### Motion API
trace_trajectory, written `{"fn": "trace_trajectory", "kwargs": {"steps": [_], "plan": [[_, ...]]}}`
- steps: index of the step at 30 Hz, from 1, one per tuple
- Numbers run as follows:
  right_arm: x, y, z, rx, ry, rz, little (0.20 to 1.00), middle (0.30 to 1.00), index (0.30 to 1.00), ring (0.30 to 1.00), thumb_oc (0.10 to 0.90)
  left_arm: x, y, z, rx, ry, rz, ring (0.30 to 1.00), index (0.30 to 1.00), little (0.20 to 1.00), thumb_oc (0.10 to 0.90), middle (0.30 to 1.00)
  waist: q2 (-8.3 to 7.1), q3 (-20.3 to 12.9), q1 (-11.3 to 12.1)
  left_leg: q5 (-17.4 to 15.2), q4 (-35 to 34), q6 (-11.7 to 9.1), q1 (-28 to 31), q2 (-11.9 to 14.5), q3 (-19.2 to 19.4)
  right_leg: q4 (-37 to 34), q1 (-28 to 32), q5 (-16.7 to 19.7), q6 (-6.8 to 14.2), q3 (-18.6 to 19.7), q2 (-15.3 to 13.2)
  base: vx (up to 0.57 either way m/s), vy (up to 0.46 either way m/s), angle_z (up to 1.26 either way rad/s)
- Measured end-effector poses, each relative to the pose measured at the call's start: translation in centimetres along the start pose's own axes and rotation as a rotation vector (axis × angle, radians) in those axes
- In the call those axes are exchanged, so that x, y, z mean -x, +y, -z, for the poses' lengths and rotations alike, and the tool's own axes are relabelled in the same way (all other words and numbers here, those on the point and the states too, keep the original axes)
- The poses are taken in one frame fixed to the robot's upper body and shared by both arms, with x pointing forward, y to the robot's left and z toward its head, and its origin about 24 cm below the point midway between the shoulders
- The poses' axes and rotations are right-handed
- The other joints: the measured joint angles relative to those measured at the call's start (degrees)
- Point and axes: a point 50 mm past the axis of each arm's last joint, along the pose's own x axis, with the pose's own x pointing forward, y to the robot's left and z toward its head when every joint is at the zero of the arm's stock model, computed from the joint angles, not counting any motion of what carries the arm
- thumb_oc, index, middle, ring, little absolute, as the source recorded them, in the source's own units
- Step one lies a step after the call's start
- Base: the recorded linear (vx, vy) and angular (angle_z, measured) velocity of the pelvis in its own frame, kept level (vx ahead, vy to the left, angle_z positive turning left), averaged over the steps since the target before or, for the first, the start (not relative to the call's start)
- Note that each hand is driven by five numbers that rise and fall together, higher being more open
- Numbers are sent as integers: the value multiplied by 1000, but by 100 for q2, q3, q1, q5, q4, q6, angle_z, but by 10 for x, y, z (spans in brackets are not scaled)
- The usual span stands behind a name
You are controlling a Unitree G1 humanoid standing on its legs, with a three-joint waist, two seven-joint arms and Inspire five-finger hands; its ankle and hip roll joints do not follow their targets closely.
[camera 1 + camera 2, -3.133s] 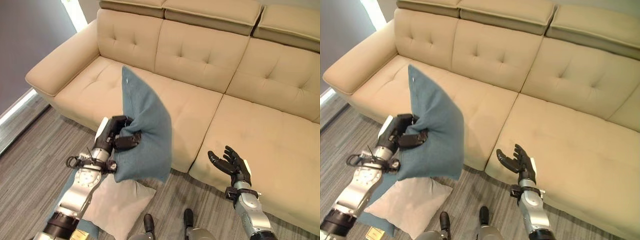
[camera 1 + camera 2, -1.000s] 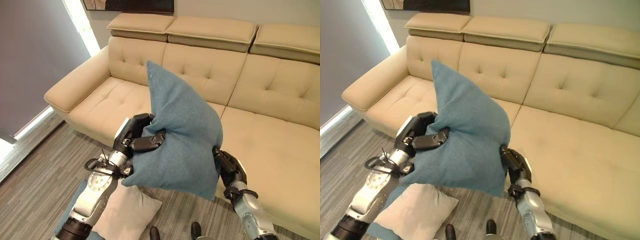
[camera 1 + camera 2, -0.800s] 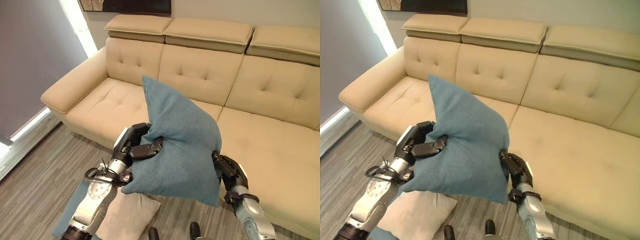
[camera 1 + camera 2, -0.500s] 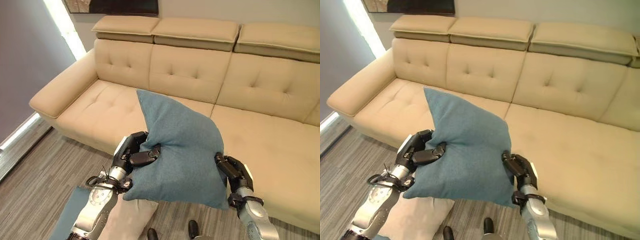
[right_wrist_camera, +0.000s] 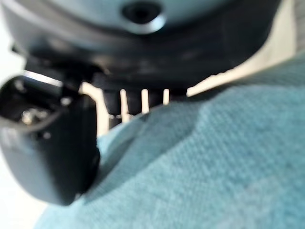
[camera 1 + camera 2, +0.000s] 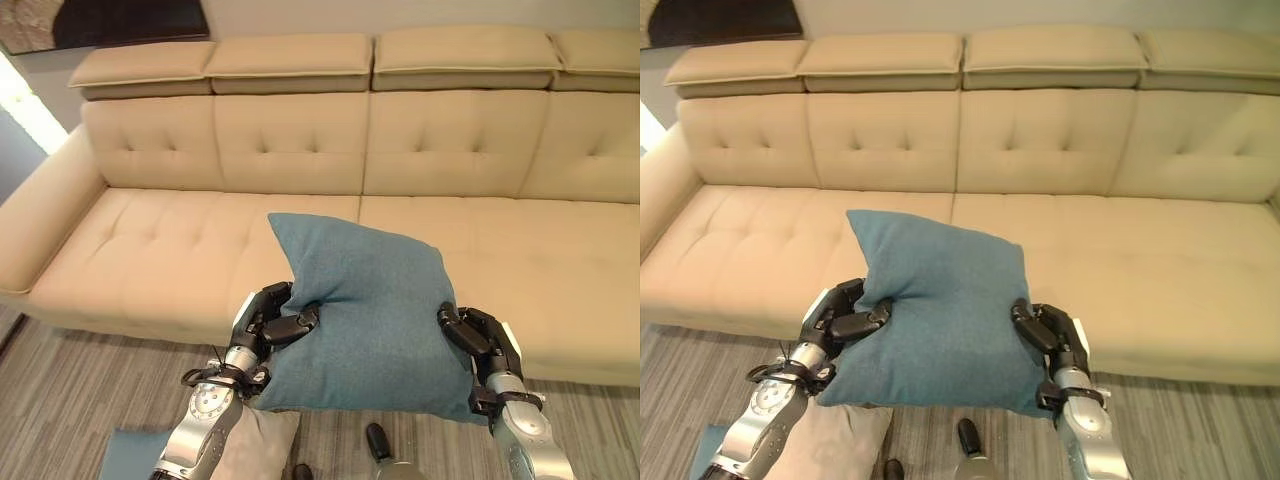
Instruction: Pick up all the scattered cushions and arrange them neatly on the sofa.
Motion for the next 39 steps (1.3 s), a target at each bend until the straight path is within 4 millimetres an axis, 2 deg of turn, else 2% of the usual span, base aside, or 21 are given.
{"fn": "trace_trajectory", "kwargs": {"steps": [3,4,6,7,8,9,10,12,13,14,15,16,20,22,25,29,33,36,37,38,39], "plan": [[3,2,5,-3,21,-5,300,300,300,300,400,4,2,4,3,16,-12,300,300,300,400,300,-83,12,18,-36,26,113,9,-68,268,136,-170,63,91,222,3,-33,108,-60],[0,11,5,-21,22,-24,300,300,300,300,400,8,10,6,1,25,-44,300,300,300,400,300,-171,47,176,-81,42,170,46,-54,681,285,-403,197,144,239,101,-10,49,-113],[0,16,5,-27,24,-38,300,300,300,300,400,10,17,6,-9,29,-65,300,300,300,400,300,-325,82,201,-141,77,205,97,-108,928,283,-461,211,127,233,68,12,8,-99],[1,19,8,-25,34,-48,300,300,300,300,400,14,20,7,-12,38,-77,300,300,300,400,300,-419,96,200,-164,64,235,181,-141,1104,287,-480,6,178,161,22,20,-22,-76],[1,20,8,-23,38,-50,300,300,300,300,400,15,20,9,-9,44,-82,300,300,300,400,300,-415,94,224,-167,56,238,207,-93,1237,328,-514,-157,227,-70,-1,26,-44,-79],[1,21,8,-13,38,-54,300,300,300,300,400,17,22,9,-10,45,-91,300,300,300,400,300,-397,102,287,-166,40,236,224,14,1437,565,-658,-331,184,-628,-45,40,-67,-87],[2,23,9,-4,40,-66,300,300,300,300,400,20,25,10,-7,48,-106,300,300,300,400,300,-397,101,402,-174,34,217,260,126,1591,894,-743,-369,235,-1151,-68,42,-78,-67],[2,24,9,-4,41,-72,300,300,300,300,400,22,27,12,-9,56,-116,300,300,300,400,300,-484,65,396,-181,19,178,295,115,1594,992,-579,-366,229,-1390,-151,49,-82,-24],[0,24,6,-3,30,-72,300,300,300,300,400,23,26,13,0,57,-125,300,300,300,400,300,-434,102,429,-166,-1,138,323,151,1585,834,-486,-286,69,-1383,-109,73,-99,-6],[0,24,6,-3,30,-72,300,300,300,300,400,23,26,13,0,57,-125,300,300,300,400,300,-428,105,426,-166,-1,137,323,153,1580,828,-483,-285,68,-1385,-108,98,-117,17],[0,22,5,1,26,-67,300,300,300,300,400,21,23,13,12,51,-125,300,300,300,400,300,-319,172,385,-134,-2,80,321,217,1422,606,-315,-198,-70,-1491,-28,119,-153,32],[-1,22,5,1,25,-64,300,300,300,300,400,21,22,14,19,50,-125,300,300,300,400,300,-285,187,385,-122,-3,63,320,241,1362,489,-235,-147,-141,-1540,-4,126,-163,34],[-2,19,2,7,17,-58,300,300,300,300,400,20,19,14,31,45,-122,300,300,300,400,300,-125,190,422,-140,92,-92,233,449,1123,277,-45,-161,-241,-1704,158,88,-151,33],[-3,18,-1,13,6,-55,300,300,300,300,400,19,18,13,34,41,-118,300,300,300,400,300,-89,194,450,-174,308,-173,65,534,983,272,-36,-210,-311,-1784,227,37,-140,33],[-6,12,-6,34,-9,-46,300,300,300,300,400,14,11,13,39,39,-110,300,300,300,400,300,-59,228,517,-237,1054,-260,-390,548,590,287,-28,-302,-438,-1930,154,62,-69,36],[-7,9,-9,38,-20,-38,300,300,300,300,400,12,9,13,59,37,-104,300,300,300,400,300,-67,295,547,-240,1587,-265,-691,528,566,199,162,-375,-575,-2012,129,146,-20,20],[-8,4,-12,31,-30,-7,300,300,300,300,400,7,3,10,73,19,-87,300,300,300,400,300,-191,374,518,-279,1132,-202,-1127,190,603,135,120,-389,-596,-2011,14,167,46,15],[-8,6,-12,25,-33,-2,300,300,300,300,400,8,4,11,73,24,-93,300,300,300,400,300,-86,377,538,-297,927,-165,-1346,242,551,214,53,-405,-529,-1951,146,153,95,-25],[-7,9,-11,16,-31,-9,300,300,300,300,400,10,7,13,67,33,-104,300,300,300,400,300,-76,384,596,-91,810,-42,-1252,305,551,328,37,-484,-430,-1822,215,227,151,-32],[-6,11,-10,12,-30,-12,300,300,300,300,400,11,8,13,61,37,-109,300,300,300,400,300,-87,391,569,-81,744,-26,-1220,302,573,452,18,-586,-326,-1804,222,304,223,-18],[-6,14,-10,-3,-31,-12,300,300,300,300,400,12,11,11,46,36,-109,300,300,300,400,300,-153,383,526,-14,638,-37,-1056,208,602,746,-57,-755,-310,-1687,107,196,186,3]]}}
